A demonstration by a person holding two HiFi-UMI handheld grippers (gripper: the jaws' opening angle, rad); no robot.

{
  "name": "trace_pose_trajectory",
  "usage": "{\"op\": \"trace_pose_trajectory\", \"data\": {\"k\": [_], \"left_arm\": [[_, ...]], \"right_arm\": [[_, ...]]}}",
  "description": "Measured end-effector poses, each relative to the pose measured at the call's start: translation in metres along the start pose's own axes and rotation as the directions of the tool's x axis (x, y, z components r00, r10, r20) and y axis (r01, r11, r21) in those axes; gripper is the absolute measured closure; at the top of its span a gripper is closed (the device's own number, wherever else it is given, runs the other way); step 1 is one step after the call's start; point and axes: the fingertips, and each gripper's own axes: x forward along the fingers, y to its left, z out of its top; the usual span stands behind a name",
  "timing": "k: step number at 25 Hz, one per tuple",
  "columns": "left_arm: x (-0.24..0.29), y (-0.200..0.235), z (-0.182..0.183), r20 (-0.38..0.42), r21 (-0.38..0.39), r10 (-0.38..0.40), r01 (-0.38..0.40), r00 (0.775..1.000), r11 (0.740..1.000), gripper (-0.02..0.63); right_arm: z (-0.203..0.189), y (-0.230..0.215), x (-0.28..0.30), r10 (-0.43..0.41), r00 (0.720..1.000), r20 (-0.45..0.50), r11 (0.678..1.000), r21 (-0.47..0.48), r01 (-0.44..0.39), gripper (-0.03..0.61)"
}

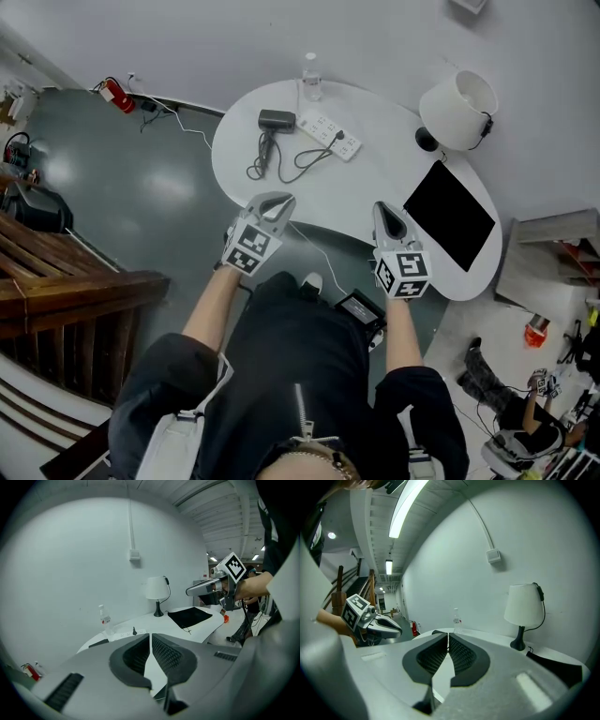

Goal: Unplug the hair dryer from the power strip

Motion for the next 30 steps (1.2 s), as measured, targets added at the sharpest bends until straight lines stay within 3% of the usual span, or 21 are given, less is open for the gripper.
{"op": "trace_pose_trajectory", "data": {"k": [12, 30], "left_arm": [[0.036, 0.026, 0.018, 0.006, 0.024, -0.007, 0.007, 1.000, 1.000, 0.591], [0.098, 0.084, 0.019, -0.033, 0.031, -0.084, 0.085, 0.996, 0.996, 0.591]], "right_arm": [[0.012, -0.021, 0.021, -0.007, 1.000, 0.006, 1.000, 0.008, 0.007, 0.574], [0.023, -0.041, 0.098, -0.028, 0.999, -0.045, 0.999, 0.018, 0.029, 0.574]]}}
